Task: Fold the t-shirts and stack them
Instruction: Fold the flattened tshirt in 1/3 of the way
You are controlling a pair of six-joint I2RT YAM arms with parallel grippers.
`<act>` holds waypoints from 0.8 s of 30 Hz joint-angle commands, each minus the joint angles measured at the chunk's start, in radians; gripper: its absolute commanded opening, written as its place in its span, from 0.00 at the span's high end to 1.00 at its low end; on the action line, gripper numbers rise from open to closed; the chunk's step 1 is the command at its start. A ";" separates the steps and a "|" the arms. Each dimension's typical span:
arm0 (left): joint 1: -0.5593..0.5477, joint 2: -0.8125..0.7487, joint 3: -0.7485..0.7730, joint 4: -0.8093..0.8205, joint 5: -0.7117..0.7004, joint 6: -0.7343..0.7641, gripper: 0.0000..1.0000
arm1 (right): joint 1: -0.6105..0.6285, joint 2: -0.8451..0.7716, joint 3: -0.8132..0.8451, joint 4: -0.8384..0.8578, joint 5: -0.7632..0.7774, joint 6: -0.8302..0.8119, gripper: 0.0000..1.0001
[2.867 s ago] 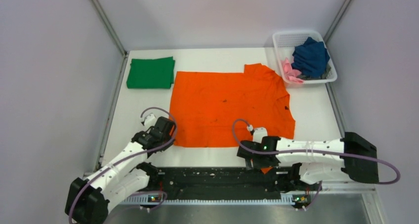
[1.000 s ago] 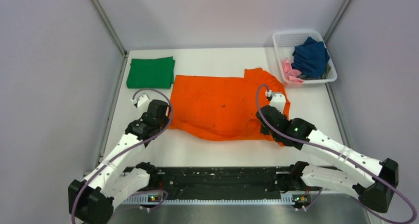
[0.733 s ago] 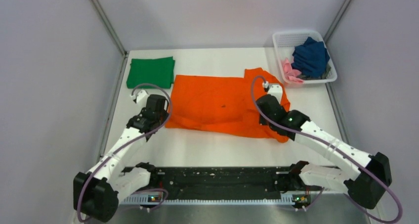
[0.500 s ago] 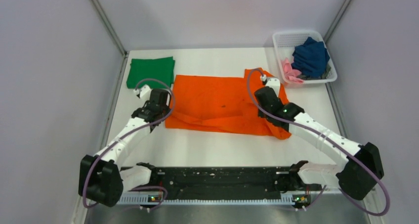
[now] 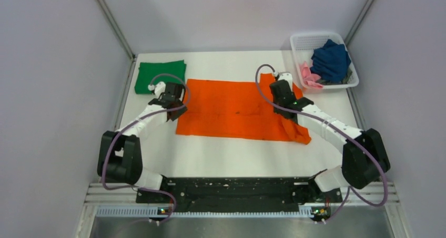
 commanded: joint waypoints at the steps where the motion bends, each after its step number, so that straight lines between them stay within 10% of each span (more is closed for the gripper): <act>1: 0.007 0.072 0.106 -0.008 0.000 0.033 0.45 | -0.034 0.098 0.071 0.151 0.013 -0.189 0.95; 3: 0.007 0.089 0.143 -0.050 -0.002 0.038 0.22 | -0.040 0.164 0.103 0.196 0.114 -0.255 0.93; 5: 0.007 0.076 0.165 -0.093 0.019 0.050 0.02 | -0.041 0.248 0.124 0.263 0.332 -0.371 0.57; 12: 0.006 -0.059 0.011 -0.080 0.070 0.098 0.01 | -0.040 0.258 0.139 0.174 0.465 -0.274 0.11; 24: 0.004 -0.219 -0.176 0.077 0.233 0.173 0.01 | -0.039 -0.291 -0.184 0.194 -0.048 -0.065 0.01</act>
